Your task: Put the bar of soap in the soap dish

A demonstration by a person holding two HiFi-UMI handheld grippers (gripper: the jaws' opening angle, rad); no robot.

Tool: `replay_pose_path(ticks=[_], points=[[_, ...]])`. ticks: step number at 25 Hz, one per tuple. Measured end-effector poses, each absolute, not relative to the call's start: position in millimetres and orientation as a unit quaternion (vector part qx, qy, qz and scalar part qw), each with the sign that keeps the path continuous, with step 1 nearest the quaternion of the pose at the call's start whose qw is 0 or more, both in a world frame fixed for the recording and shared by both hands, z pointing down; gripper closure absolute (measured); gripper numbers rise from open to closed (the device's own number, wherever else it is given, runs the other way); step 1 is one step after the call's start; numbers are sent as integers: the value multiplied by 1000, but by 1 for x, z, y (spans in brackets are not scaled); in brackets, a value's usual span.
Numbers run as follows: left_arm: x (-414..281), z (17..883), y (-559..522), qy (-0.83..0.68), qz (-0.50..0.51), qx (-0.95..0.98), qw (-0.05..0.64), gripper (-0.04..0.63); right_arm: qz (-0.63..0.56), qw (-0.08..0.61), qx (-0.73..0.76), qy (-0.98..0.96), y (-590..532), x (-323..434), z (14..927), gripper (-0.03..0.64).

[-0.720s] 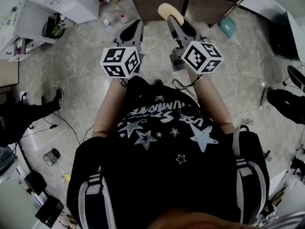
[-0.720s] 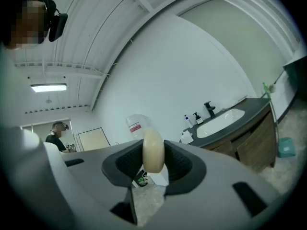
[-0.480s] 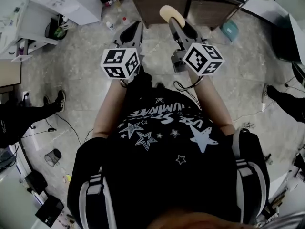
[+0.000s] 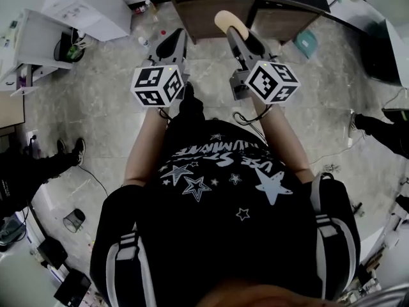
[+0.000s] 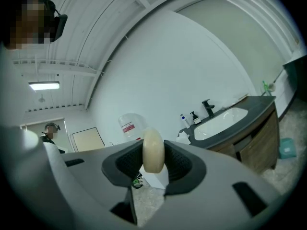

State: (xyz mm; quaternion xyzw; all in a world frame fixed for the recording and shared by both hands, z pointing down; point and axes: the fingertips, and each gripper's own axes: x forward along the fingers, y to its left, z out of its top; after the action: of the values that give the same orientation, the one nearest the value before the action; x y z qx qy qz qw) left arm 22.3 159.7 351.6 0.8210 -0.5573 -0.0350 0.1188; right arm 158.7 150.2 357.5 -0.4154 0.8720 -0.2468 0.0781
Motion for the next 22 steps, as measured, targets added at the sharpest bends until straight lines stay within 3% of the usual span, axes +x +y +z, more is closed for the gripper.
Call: replay_pose_path(ticks=[22], points=[[-56, 346, -7, -503, -41, 854, 130, 578, -244, 75, -475, 842, 0, 81, 358, 489]])
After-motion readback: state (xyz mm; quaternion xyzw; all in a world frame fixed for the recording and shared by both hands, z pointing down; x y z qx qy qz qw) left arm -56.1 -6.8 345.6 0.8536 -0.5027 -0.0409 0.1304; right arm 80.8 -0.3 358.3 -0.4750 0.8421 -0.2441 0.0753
